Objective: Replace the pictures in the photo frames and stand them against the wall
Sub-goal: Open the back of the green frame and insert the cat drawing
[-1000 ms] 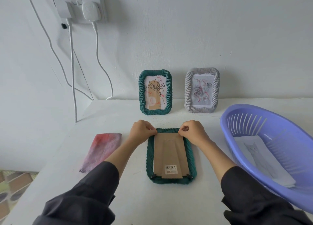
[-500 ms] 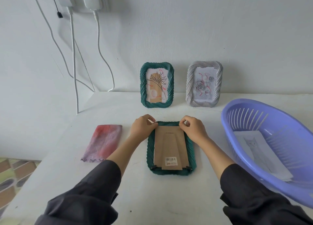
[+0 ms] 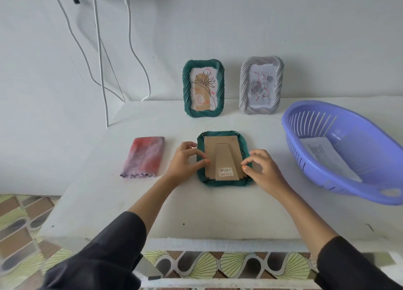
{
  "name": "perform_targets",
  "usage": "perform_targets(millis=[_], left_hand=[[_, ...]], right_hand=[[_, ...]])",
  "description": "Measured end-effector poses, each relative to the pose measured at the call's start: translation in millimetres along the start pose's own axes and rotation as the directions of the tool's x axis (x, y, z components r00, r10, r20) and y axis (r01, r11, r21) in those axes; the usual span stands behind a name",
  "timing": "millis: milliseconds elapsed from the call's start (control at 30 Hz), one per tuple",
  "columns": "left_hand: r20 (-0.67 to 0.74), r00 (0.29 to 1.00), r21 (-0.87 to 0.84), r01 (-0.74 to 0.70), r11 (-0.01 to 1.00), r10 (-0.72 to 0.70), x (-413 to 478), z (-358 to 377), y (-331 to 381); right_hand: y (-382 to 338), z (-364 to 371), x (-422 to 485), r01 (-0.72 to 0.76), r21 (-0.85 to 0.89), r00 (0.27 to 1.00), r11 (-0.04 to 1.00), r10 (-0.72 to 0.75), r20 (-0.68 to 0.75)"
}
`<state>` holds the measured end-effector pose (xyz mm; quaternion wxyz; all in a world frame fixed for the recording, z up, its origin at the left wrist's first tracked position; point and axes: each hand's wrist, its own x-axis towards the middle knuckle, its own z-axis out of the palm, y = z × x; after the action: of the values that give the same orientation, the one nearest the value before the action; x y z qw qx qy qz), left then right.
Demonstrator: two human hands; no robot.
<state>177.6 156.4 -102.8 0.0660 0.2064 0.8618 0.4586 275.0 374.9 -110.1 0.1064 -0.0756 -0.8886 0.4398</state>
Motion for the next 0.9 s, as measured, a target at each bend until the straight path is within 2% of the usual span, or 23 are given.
perform_targets(millis=[133,233,367,500,767,900], left_hand=[[0.096,0.994,0.040,-0.061,0.997,0.057,-23.3,-8.0,-0.9],[0.207,0.976,0.091,-0.085,0.992,0.064,-32.8,-12.0,1.1],[0.204,0.977,0.129,-0.081,0.988,0.053,-34.3,-11.8,5.0],[0.227,0.973,0.168,-0.093,0.981,0.053,-32.0,-11.8,6.0],[0.293,0.955,0.105,-0.078,0.991,0.045,-28.9,-10.5,-0.4],[0.314,0.949,0.161,-0.080,0.984,0.026,-25.9,-10.3,0.2]], right_hand=[[-2.0,-8.3,-22.4,-0.023,0.041,0.996,0.999,0.020,0.089],[-1.8,-10.0,-30.8,0.016,0.030,0.991,0.999,-0.020,0.136],[0.4,-9.3,-33.2,0.061,-0.008,0.987,0.998,-0.059,0.147],[-0.7,-7.2,-31.0,0.045,0.011,0.989,0.999,-0.046,0.139],[2.1,-5.1,-30.7,0.012,0.019,0.990,1.000,-0.015,0.138],[1.5,-6.4,-30.5,0.005,0.035,0.991,0.999,-0.010,0.130]])
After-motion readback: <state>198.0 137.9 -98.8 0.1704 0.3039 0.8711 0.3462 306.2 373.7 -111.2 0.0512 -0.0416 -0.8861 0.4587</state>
